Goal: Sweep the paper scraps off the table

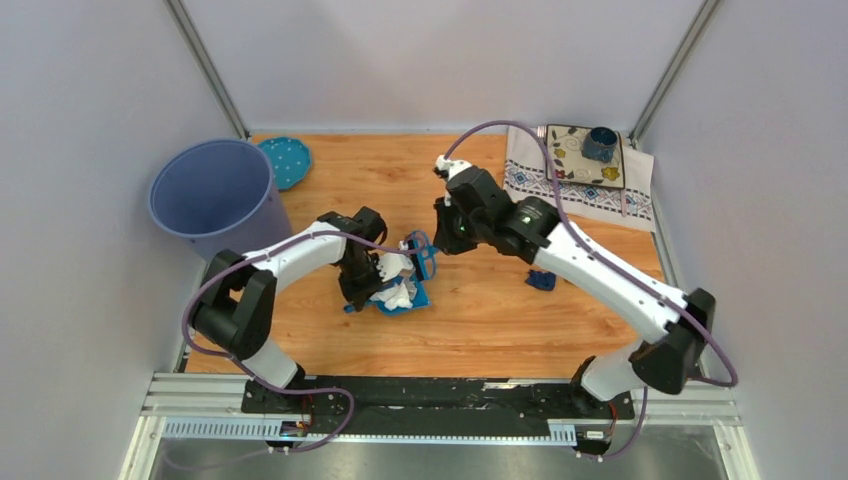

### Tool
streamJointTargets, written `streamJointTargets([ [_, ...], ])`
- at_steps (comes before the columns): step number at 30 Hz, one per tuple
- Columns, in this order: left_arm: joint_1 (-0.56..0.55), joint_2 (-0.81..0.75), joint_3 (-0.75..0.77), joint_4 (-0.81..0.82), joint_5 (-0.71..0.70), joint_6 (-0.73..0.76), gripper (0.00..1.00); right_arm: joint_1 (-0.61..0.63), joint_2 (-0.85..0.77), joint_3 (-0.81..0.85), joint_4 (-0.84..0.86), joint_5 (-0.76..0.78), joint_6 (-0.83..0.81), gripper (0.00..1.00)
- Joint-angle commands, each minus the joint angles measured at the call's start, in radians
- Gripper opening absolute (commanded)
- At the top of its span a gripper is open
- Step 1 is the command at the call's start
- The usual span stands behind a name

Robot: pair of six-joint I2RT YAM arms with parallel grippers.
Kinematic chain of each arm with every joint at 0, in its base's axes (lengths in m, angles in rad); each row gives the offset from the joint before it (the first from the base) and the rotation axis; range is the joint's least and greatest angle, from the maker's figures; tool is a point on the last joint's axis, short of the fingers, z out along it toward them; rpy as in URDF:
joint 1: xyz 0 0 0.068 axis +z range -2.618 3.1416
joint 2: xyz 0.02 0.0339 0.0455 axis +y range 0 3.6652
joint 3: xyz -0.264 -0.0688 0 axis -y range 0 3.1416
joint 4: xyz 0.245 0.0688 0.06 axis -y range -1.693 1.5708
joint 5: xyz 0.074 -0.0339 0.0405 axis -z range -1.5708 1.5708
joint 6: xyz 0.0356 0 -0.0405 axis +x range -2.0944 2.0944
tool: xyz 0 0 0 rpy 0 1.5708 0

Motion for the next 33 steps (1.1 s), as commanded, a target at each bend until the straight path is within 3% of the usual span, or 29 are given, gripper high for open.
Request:
streamJointTargets([
  [1,0.010,-0.088,0.056,0.006,0.126,-0.048,0.00,0.006,-0.194,0.099,-0.033,0.232,-0.040,0.00],
  [6,0.027,-0.145,0.135,-0.039,0.153,-0.078,0.00,-0.035,-0.360,0.097,-0.124,0.396,-0.054,0.00],
  [12,0.117,-0.185,0.322,-0.120,0.207,-0.141,0.00,-0.127,-0.527,-0.019,-0.173,0.404,-0.057,0.00],
  [20,0.274,-0.226,0.612,-0.237,0.167,-0.144,0.00,-0.152,-0.564,-0.110,-0.219,0.389,-0.058,0.00],
  [28,0.539,-0.211,0.891,-0.329,0.113,-0.095,0.00,-0.154,-0.549,-0.182,-0.216,0.318,-0.060,0.00],
  [33,0.813,-0.146,1.023,-0.376,0.211,-0.075,0.00,-0.154,-0.563,-0.219,-0.214,0.303,-0.058,0.00],
])
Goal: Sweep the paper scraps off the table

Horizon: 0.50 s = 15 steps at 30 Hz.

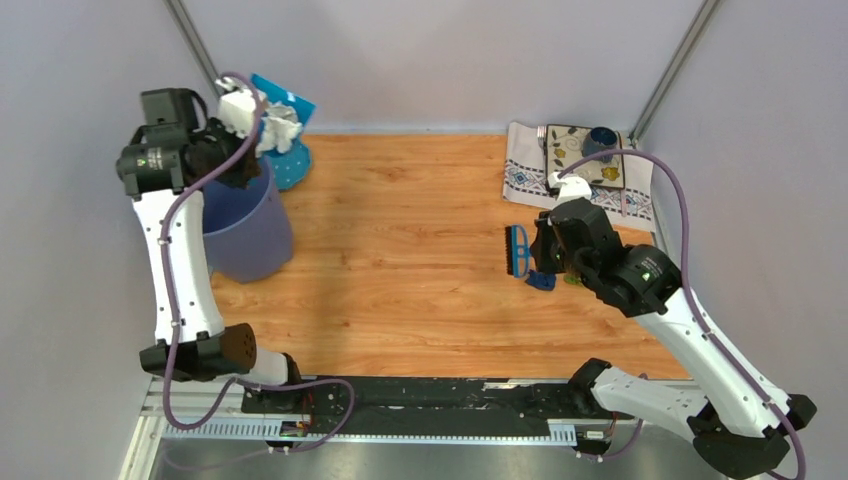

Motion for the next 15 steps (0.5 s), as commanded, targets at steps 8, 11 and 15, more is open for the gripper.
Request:
streamJointTargets([
  [8,0.334,0.002,-0.005,0.033,-0.112,0.161,0.00,-0.006,-0.049,-0.044,0.016,-0.026,-0.040,0.00],
  [11,0.334,-0.079,-0.162,0.148,-0.307,0.259,0.00,-0.004,-0.055,-0.058,0.018,-0.029,-0.047,0.00],
  [15,0.331,-0.123,-0.218,0.221,-0.532,0.394,0.00,-0.008,-0.055,-0.073,0.039,-0.041,-0.058,0.00],
])
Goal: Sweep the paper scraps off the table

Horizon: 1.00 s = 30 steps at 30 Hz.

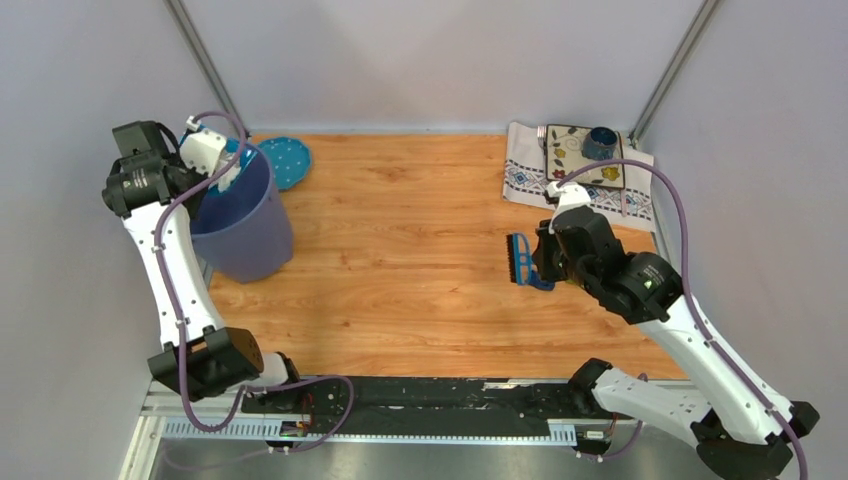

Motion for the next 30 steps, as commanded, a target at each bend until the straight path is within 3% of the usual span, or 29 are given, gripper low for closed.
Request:
streamJointTargets([
  [1,0.007,-0.073,-0.010,0.143,-0.292,0.193,0.00,-0.006,-0.007,-0.012,0.045,-0.019,-0.028,0.00],
  [5,0.006,-0.129,-0.113,0.282,-0.427,0.410,0.00,-0.006,0.012,-0.023,0.074,-0.036,-0.029,0.00],
  [6,0.006,-0.148,-0.216,0.335,-0.483,0.529,0.00,-0.006,0.013,-0.026,0.077,-0.038,-0.031,0.00],
  [8,0.006,-0.226,-0.352,0.576,-0.551,0.657,0.00,-0.006,0.019,-0.031,0.083,-0.039,-0.031,0.00],
  [9,0.006,-0.250,-0.483,0.652,-0.591,0.796,0.00,-0.006,0.022,-0.029,0.083,-0.041,-0.029,0.00],
  [12,0.004,-0.335,-0.683,0.911,-0.610,1.039,0.00,-0.006,0.030,-0.020,0.088,-0.044,-0.029,0.00],
  [14,0.004,-0.369,-0.736,1.043,-0.602,1.160,0.00,-0.006,0.035,-0.015,0.091,-0.048,-0.028,0.00],
  [18,0.004,-0.390,-0.786,1.220,-0.564,1.276,0.00,-0.004,0.036,-0.009,0.100,-0.070,-0.020,0.00],
  [23,0.004,-0.413,-0.791,1.312,-0.480,1.319,0.00,-0.006,0.027,-0.015,0.103,-0.079,-0.016,0.00],
  [30,0.004,-0.433,-0.768,1.343,-0.427,1.245,0.00,-0.006,0.015,-0.014,0.091,-0.022,-0.026,0.00],
])
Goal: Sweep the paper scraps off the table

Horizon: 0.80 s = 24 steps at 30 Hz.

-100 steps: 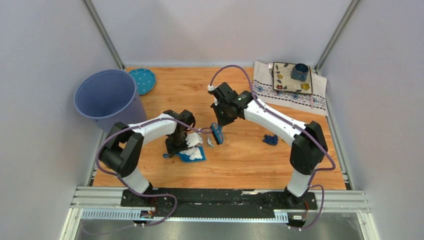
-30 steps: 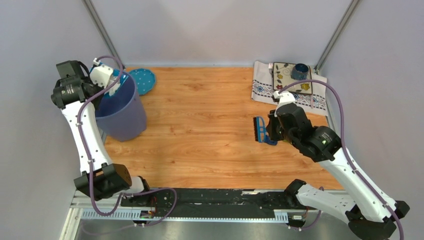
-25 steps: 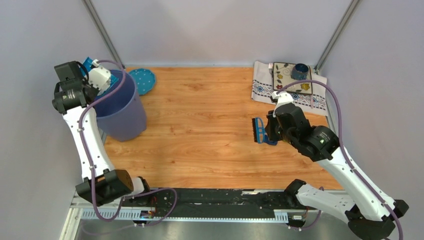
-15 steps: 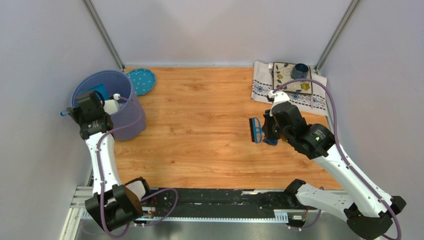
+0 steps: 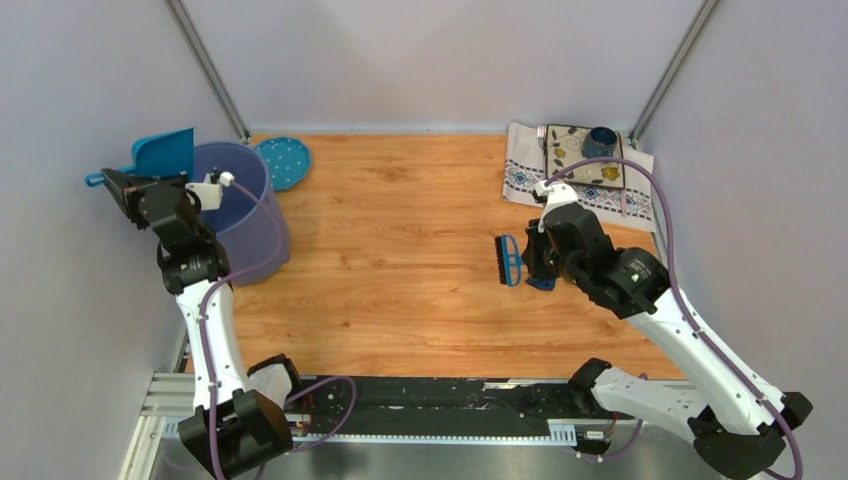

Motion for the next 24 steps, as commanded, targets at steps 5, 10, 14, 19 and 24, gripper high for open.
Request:
streamJointTargets([
  [5,0.003,0.071,0.415,-0.358,0.121,-0.481,0.00,-0.050,0.006,0.042,-0.028,0.225,-0.042,0.00],
  [10,0.001,0.250,0.895,-1.093,0.466,-0.871,0.00,-0.177,0.104,0.062,-0.107,0.470,-0.107,0.00],
  [14,-0.070,0.230,0.859,-1.198,0.618,-1.003,0.00,-0.274,0.180,0.047,-0.072,0.481,-0.161,0.00],
  [19,-0.245,0.215,0.752,-1.341,0.735,-1.121,0.00,-0.293,0.290,0.007,-0.014,0.349,-0.185,0.00],
  [24,-0.480,0.195,0.476,-1.312,0.730,-1.261,0.00,-0.279,0.387,-0.026,0.012,0.171,-0.113,0.00],
])
